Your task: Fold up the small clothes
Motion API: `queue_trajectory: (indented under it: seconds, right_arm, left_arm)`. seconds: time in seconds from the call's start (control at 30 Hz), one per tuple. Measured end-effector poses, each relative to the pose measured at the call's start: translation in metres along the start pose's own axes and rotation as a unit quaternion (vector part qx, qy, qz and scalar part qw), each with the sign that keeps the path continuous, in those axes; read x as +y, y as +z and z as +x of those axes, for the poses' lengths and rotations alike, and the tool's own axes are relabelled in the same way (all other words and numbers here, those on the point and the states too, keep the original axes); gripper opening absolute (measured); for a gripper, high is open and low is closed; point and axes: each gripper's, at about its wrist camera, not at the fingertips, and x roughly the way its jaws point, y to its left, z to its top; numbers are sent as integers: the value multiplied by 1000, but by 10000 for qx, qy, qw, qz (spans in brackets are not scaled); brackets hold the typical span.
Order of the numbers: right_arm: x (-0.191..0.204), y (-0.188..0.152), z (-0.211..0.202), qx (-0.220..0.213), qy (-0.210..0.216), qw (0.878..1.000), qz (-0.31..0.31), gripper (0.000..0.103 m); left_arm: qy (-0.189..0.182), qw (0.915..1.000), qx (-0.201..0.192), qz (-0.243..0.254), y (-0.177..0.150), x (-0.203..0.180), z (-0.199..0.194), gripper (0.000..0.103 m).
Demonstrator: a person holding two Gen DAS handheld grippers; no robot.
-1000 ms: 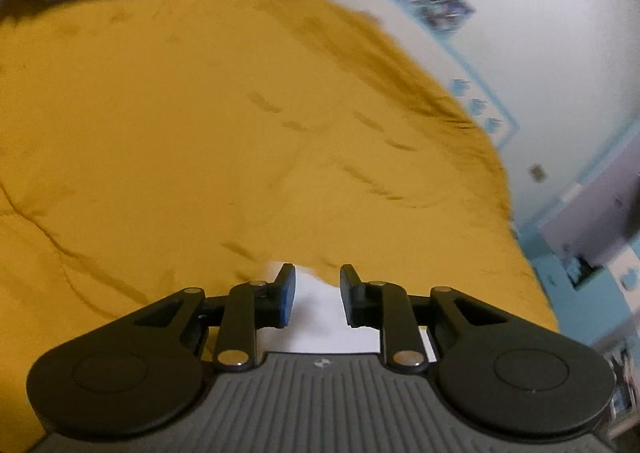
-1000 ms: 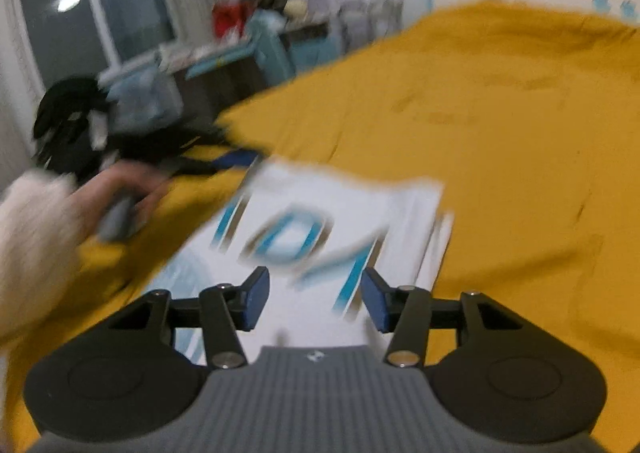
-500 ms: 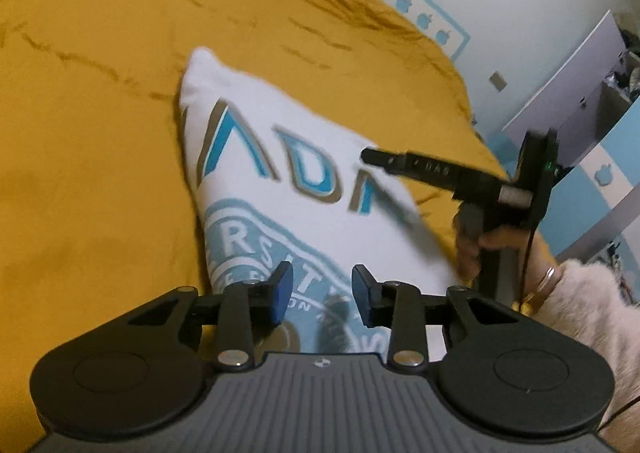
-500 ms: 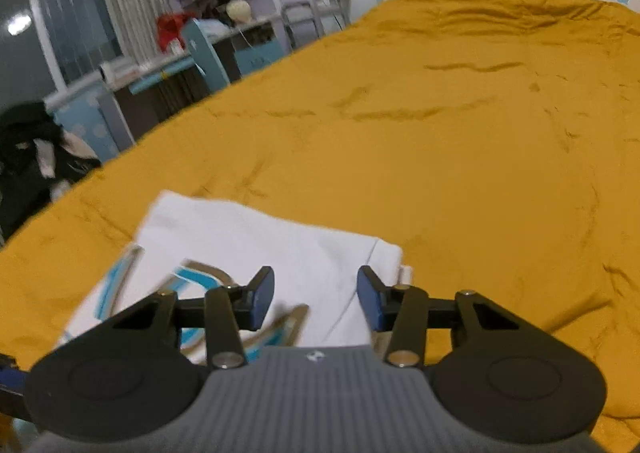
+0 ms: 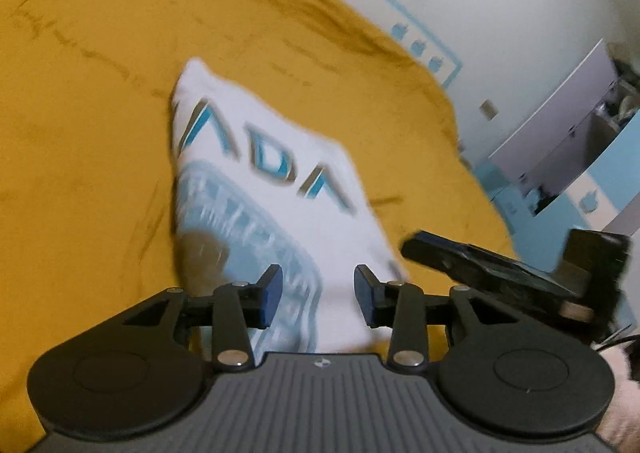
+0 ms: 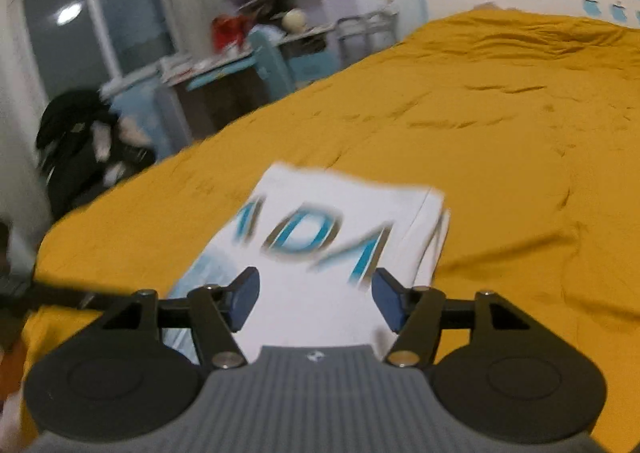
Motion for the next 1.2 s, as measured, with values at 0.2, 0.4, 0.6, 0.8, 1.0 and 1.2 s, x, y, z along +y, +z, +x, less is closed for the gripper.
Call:
queue_trajectory:
  seconds: [0.2,0.4,0.6,0.8,1.0,1.2]
  right_arm:
    - [-4,-34,22,892,-470,9942,366,45]
    - [2,-36,29,968,-457,9933,436,56]
    - [4,-34,11,835,-626,9912,817,59]
    - [23,-29,-11,623,-704,9939,576,65]
    - [17,-46,-6,825,-903,9902,672,65]
    - [16,-54,4,1039,-941,9889,499,66]
  left_arm:
    - [459,9980,383,208,-16,9,27,56]
    - [577,9963,525,368,-7,1,28,56]
    - [1064,9899,515,782,-2,-42,13,59]
    - [1274,9872,102,958,-9,-70,-1,76]
    - [1271,9889,304,714,-22,-57,15,76]
    - [1359,9881,480,532,-34,-38,32,76]
